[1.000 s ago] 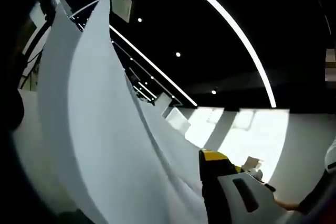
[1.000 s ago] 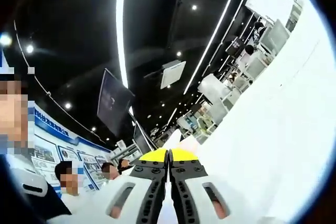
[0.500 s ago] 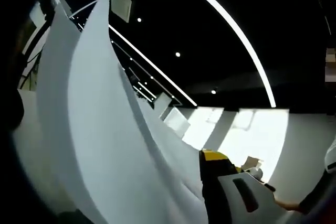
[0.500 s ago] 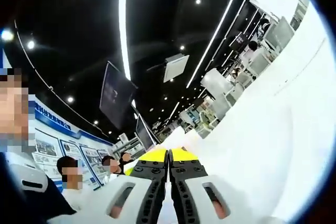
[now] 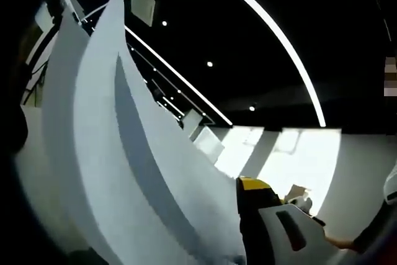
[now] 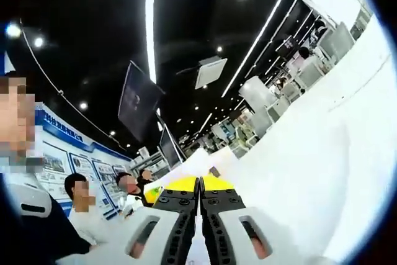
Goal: Organize the stack of printing papers by aligning and flattening the scattered papers on the table
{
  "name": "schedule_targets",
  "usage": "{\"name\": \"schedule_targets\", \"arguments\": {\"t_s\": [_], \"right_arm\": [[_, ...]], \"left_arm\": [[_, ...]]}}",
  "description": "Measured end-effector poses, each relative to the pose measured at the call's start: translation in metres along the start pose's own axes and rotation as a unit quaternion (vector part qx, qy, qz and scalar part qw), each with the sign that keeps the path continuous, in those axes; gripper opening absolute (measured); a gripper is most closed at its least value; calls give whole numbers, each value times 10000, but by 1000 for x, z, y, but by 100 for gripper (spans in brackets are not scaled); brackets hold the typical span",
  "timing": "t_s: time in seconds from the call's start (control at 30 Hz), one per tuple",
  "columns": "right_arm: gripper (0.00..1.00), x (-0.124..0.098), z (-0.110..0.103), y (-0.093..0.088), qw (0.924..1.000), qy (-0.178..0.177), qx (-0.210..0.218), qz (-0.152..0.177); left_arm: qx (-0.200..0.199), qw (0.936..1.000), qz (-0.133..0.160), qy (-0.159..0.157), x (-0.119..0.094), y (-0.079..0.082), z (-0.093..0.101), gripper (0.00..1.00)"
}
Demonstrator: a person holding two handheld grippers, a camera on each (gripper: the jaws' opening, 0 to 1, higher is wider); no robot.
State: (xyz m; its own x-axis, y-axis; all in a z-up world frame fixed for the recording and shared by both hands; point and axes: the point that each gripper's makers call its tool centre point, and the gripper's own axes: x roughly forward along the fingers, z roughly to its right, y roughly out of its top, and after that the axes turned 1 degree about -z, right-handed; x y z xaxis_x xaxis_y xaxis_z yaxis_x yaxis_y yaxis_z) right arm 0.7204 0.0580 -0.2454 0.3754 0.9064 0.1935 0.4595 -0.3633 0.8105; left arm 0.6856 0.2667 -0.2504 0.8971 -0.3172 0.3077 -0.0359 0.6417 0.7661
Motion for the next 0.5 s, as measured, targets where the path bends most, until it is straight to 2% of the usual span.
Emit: {"name": "schedule_targets", "arguments": {"t_s": [0.37,0.5], "right_arm": [[0,7,-15,-19,9980,-28,-512,-364],[0,9,-20,-28,9943,-119,-919,-525]], "left_arm": [[13,10000,4,21,0,0,-1,34],[23,10000,-3,27,0,0,-1,33]]}}
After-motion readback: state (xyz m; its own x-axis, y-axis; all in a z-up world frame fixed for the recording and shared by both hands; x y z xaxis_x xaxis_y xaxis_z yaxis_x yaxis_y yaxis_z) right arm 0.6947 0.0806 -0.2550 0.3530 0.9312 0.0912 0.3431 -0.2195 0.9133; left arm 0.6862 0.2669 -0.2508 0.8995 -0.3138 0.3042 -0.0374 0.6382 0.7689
